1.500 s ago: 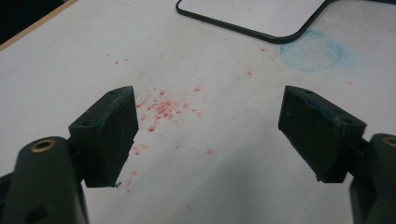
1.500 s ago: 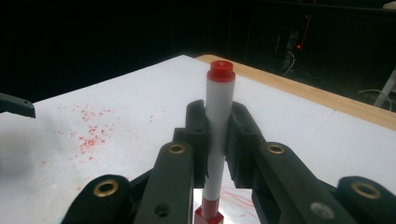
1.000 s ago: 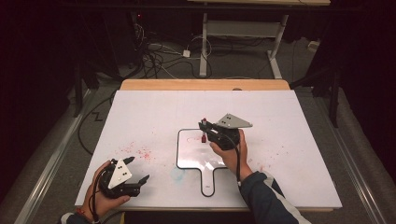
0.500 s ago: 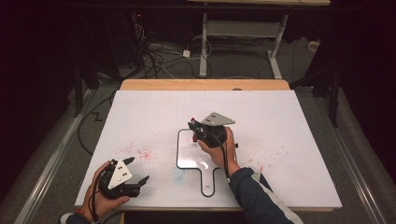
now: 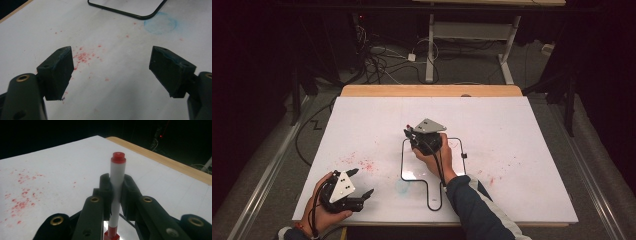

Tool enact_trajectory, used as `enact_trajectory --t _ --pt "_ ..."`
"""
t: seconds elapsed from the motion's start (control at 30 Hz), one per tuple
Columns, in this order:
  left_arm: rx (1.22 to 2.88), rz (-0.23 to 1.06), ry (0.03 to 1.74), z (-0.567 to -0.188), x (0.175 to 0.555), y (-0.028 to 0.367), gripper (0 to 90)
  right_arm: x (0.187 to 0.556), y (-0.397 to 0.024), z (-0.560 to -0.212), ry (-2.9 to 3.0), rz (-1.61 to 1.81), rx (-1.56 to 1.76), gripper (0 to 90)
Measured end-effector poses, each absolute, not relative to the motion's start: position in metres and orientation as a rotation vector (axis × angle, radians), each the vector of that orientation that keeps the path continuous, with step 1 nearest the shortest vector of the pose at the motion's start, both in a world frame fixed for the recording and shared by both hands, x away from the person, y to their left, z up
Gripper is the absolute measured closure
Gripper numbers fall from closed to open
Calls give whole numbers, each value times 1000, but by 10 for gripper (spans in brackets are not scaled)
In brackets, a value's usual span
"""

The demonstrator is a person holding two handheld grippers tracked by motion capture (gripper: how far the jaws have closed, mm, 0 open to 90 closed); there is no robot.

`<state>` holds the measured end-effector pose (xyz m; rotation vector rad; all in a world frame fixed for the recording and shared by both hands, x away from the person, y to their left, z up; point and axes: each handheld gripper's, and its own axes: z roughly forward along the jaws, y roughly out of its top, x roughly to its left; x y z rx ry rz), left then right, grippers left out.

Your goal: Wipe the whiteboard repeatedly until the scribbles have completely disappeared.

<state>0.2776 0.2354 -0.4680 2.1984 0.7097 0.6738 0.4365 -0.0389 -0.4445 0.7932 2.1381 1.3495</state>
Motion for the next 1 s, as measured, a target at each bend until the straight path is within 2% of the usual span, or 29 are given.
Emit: enact_trajectory --t 0.3,0.57,1.0 --pt "2202 668 708 -468 277 234 189 443 -64 -443 2081 1306 879 813" --pt "2205 663 709 -468 278 233 189 427 -49 -445 2128 1329 779 813" --pt "2216 661 708 -469 278 232 189 435 -120 -445 2008 1242 863 813"
